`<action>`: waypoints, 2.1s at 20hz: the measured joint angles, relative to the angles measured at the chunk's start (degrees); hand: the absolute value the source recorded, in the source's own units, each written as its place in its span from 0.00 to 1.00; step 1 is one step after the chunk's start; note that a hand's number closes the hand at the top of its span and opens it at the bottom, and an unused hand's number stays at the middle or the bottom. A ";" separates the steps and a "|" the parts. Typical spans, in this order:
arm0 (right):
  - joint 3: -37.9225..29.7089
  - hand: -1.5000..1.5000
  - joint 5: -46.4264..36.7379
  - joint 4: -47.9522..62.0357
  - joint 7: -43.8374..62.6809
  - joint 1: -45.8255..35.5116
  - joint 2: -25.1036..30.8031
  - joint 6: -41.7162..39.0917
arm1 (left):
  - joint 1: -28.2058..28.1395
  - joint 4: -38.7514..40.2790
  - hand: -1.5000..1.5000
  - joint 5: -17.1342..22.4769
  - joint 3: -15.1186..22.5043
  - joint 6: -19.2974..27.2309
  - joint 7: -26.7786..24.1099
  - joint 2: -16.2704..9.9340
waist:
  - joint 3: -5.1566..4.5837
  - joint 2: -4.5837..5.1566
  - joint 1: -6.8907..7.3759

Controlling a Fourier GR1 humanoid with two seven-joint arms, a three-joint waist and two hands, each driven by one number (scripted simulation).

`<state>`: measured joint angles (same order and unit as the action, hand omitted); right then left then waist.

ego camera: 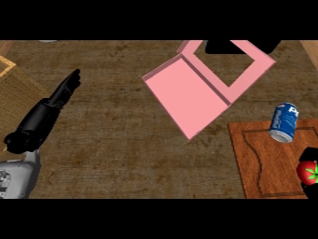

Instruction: Pick the tomato from the cutting board and place it in the cardboard box

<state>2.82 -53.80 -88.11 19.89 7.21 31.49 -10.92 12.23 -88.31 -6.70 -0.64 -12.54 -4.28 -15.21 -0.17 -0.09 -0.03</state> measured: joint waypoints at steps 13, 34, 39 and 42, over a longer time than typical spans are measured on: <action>21.05 1.00 -10.45 0.42 6.48 -22.67 -23.01 -1.25 | 3.65 -1.10 0.50 -0.58 4.67 -2.88 0.44 2.42 | -0.05 1.90 10.16; 29.89 1.00 -9.15 22.59 39.66 -70.65 -31.23 17.39 | 7.37 2.98 0.50 -1.27 3.44 -1.81 1.25 3.02 | 0.01 0.97 7.54; 26.31 1.00 -8.71 29.25 41.32 -76.66 -31.09 21.18 | 6.02 2.45 0.50 -1.46 2.67 -1.22 0.98 2.69 | 0.04 0.82 5.54; 24.64 1.00 -8.77 33.95 41.27 -78.70 -31.08 23.34 | 5.53 2.87 0.50 -1.34 1.67 -1.19 0.34 2.08 | 0.05 0.78 4.35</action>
<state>27.45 -62.56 -54.16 61.16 -71.49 0.42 12.42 17.76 -85.44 -8.04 1.03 -13.72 -3.94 -13.13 -0.12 0.69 4.32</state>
